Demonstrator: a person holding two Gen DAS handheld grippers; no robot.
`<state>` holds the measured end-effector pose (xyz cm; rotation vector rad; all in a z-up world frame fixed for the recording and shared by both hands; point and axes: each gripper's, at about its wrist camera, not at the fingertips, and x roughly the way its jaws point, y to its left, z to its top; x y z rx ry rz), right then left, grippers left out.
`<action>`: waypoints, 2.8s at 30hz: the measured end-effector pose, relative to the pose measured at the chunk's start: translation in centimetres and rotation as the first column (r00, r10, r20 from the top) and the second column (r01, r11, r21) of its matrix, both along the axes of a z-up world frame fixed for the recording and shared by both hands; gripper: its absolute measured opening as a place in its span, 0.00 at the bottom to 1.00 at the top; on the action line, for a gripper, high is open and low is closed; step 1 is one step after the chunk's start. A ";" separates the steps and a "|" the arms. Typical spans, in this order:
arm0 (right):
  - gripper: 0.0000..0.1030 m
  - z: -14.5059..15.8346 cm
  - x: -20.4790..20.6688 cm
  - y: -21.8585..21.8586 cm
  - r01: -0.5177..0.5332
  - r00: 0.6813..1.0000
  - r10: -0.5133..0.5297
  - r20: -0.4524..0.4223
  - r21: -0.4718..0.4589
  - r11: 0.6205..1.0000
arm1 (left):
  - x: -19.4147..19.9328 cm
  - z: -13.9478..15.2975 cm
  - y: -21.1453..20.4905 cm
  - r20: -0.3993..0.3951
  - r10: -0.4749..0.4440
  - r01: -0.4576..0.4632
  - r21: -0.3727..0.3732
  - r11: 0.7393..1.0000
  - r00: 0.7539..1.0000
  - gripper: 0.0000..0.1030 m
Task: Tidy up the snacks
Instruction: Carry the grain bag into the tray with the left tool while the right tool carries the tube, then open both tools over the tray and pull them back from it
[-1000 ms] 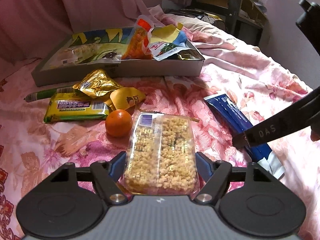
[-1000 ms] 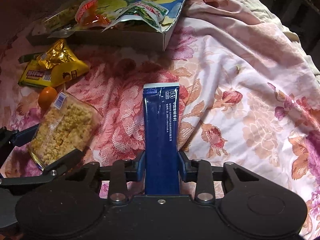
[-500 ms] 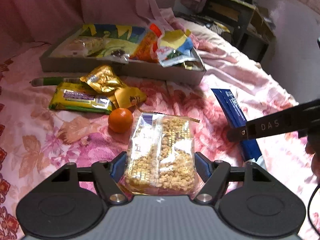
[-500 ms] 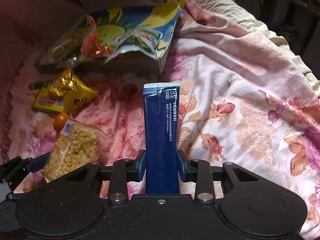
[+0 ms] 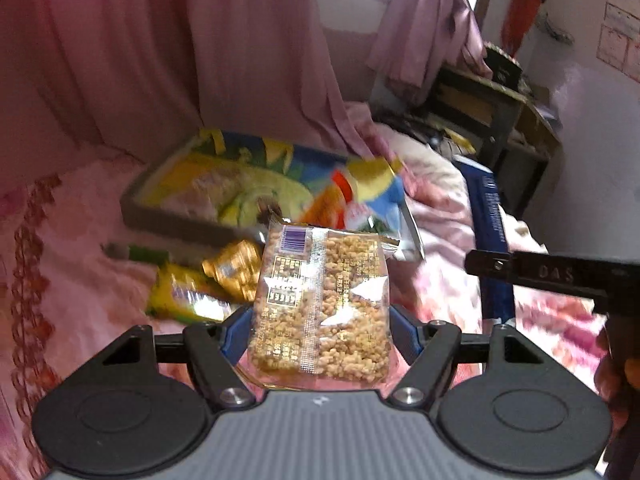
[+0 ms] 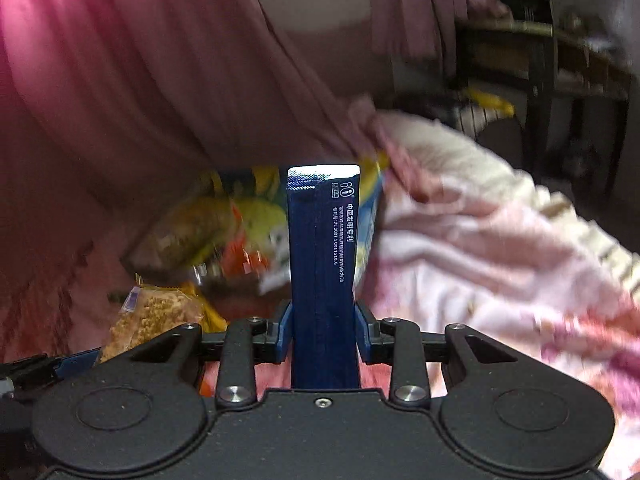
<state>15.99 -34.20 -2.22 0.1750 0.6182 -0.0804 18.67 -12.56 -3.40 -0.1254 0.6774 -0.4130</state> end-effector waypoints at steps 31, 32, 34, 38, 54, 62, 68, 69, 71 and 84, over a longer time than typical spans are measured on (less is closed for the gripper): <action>0.33 -2.8 15.6 -0.9 0.165 0.985 -0.160 0.060 -0.098 0.981 | 17.0 -3.8 -0.4 0.089 0.009 -0.001 -0.090 0.996 0.996 0.73; 0.33 -3.0 15.8 -0.9 0.164 0.986 -0.159 0.056 -0.104 0.981 | 17.2 -4.1 -0.5 0.076 0.009 -0.003 -0.084 0.996 0.997 0.73; 0.33 -3.4 16.1 -0.9 0.165 0.986 -0.161 0.041 -0.116 0.980 | 17.2 -4.4 -0.7 0.071 0.009 -0.003 -0.073 0.997 0.997 0.73; 0.33 -4.2 16.5 -0.8 0.166 0.986 -0.166 0.014 -0.135 0.977 | 17.3 -4.4 -0.8 0.074 0.005 -0.001 -0.055 0.999 0.997 0.73; 0.36 -6.3 18.0 -0.1 0.121 0.991 -0.128 -0.047 -0.120 0.985 | 17.5 -4.4 -1.1 0.073 -0.006 0.009 -0.034 0.999 0.997 0.74; 0.44 -6.0 17.7 0.0 0.120 0.992 -0.124 -0.034 -0.109 0.987 | 17.6 -4.2 -0.6 0.072 -0.009 0.014 -0.071 0.997 0.997 0.81; 0.61 -5.2 17.0 -0.3 0.143 0.989 -0.145 -0.017 -0.091 0.986 | 17.2 -3.3 -0.2 0.083 0.015 -0.008 -0.080 0.997 0.996 0.89; 0.63 -4.8 16.7 -0.4 0.149 0.989 -0.151 -0.009 -0.085 0.985 | 17.1 -3.0 -0.1 0.090 0.025 -0.018 -0.083 0.996 0.996 0.91; 0.71 -4.1 16.1 -0.5 0.160 0.987 -0.160 0.011 -0.080 0.984 | 16.7 -2.2 0.3 0.104 0.043 -0.033 -0.092 0.995 0.994 0.94; 0.95 2.8 7.7 0.8 0.179 0.958 -0.154 0.243 -0.085 0.980 | 11.6 4.1 2.9 0.228 0.149 -0.137 -0.068 0.988 0.962 1.00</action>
